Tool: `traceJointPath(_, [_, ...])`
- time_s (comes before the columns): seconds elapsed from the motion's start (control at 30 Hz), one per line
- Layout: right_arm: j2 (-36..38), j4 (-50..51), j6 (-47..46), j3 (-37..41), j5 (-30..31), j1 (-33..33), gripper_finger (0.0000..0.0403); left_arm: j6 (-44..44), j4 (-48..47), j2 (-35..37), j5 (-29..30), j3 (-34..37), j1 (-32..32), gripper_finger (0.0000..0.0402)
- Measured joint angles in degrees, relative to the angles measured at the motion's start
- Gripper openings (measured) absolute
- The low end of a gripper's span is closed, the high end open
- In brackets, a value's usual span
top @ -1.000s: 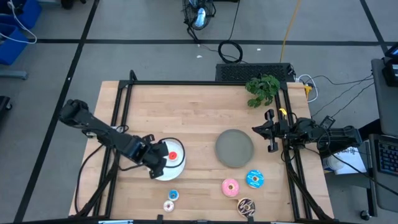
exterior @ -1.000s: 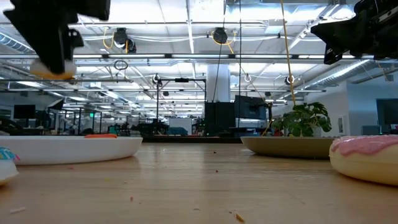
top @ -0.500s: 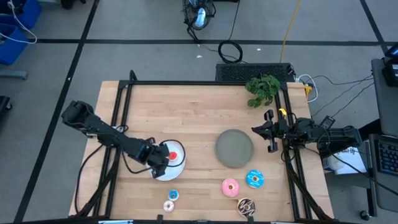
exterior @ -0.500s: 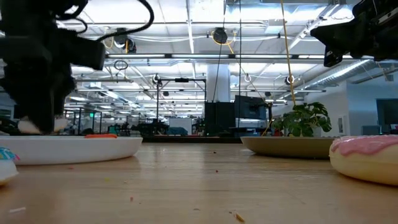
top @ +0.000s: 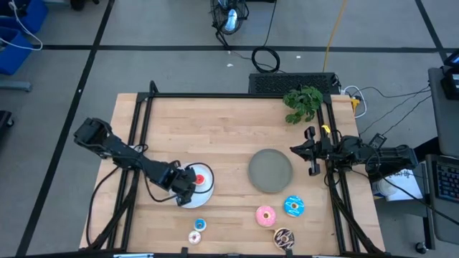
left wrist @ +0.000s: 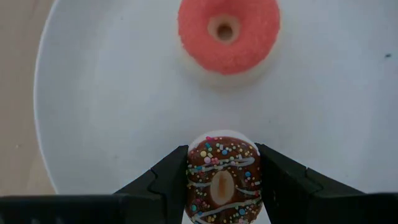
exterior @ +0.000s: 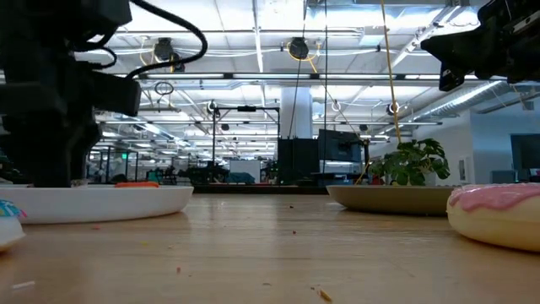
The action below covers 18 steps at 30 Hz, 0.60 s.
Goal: Pick & Place donuts
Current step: Put the small brown donut on the white plate
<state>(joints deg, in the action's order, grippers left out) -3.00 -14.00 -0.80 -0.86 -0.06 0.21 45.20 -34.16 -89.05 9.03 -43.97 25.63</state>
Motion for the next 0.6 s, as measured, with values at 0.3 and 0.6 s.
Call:
traceJointPath(0.3, [-0.31, 0.09, 0.13, 0.02, -0.02, 0.0, 0.0, 1.29, 0.96, 0.08, -1.96, -0.02, 0.0, 0.0215])
traceJointPath(0.6, [-0.31, -0.33, 0.19, 0.02, -0.01, 0.0, 0.0, -1.83, 0.66, 0.08, -0.19, -0.37, -0.04, 0.0319])
